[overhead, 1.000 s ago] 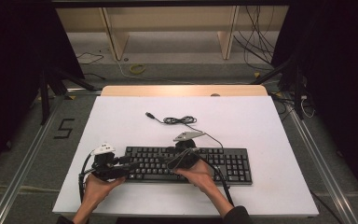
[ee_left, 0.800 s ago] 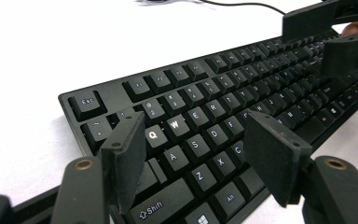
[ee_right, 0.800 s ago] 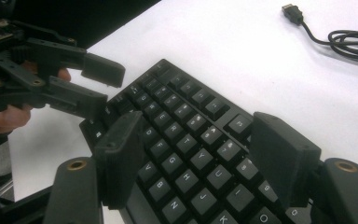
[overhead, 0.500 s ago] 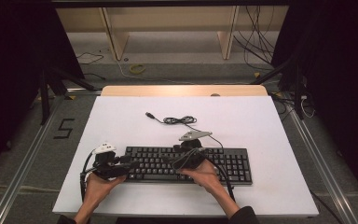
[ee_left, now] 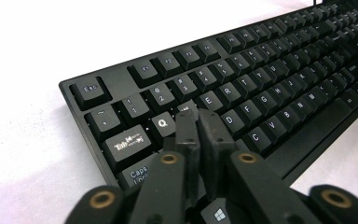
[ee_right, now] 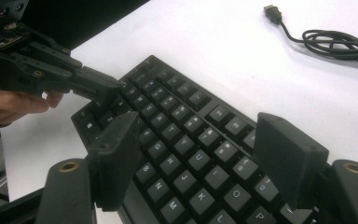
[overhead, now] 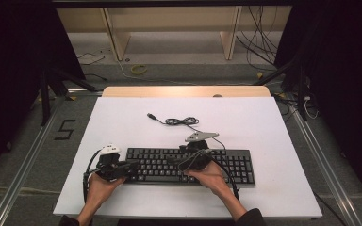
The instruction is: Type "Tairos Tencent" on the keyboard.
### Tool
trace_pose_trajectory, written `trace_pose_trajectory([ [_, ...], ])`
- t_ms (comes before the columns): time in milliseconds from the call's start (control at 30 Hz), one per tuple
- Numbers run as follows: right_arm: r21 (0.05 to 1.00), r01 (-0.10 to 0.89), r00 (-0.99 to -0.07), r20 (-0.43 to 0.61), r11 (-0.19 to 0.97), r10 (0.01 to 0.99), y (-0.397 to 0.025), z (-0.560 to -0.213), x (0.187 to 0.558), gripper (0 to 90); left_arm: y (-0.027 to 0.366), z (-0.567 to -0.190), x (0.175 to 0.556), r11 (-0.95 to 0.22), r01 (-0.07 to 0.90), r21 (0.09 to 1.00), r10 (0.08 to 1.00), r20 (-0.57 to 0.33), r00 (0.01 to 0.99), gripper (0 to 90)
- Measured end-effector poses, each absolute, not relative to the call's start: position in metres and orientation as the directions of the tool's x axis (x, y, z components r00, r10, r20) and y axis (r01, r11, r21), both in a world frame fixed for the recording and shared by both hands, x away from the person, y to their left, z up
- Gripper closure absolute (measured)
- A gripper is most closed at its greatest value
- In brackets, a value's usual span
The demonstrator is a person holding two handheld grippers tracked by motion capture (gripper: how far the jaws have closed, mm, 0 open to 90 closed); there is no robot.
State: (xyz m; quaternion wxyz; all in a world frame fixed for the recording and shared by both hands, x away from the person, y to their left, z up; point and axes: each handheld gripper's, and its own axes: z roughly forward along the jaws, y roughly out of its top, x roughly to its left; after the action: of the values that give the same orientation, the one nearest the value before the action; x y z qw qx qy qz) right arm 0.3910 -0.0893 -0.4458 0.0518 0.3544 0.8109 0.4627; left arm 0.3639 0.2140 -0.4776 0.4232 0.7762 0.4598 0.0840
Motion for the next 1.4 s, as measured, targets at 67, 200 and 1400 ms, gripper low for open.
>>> trace_pose_trajectory([
  [67,0.787,0.528,-0.741,0.244,0.319,0.625,-0.0909,-0.4457,0.3909,32.2,0.2138,-0.4777,0.3642,-0.227,0.643,0.732,0.782,-0.256,0.568,88.7],
  [200,0.787,0.530,-0.738,0.243,0.317,0.630,-0.0939,-0.4459,0.3909,32.1,0.2129,-0.4787,0.3651,-0.236,0.648,0.724,0.784,-0.252,0.567,89.0],
  [1400,0.784,0.535,-0.728,0.239,0.315,0.643,-0.0980,-0.4461,0.3912,33.0,0.2076,-0.4744,0.3650,-0.232,0.635,0.737,0.753,-0.277,0.596,74.2],
])
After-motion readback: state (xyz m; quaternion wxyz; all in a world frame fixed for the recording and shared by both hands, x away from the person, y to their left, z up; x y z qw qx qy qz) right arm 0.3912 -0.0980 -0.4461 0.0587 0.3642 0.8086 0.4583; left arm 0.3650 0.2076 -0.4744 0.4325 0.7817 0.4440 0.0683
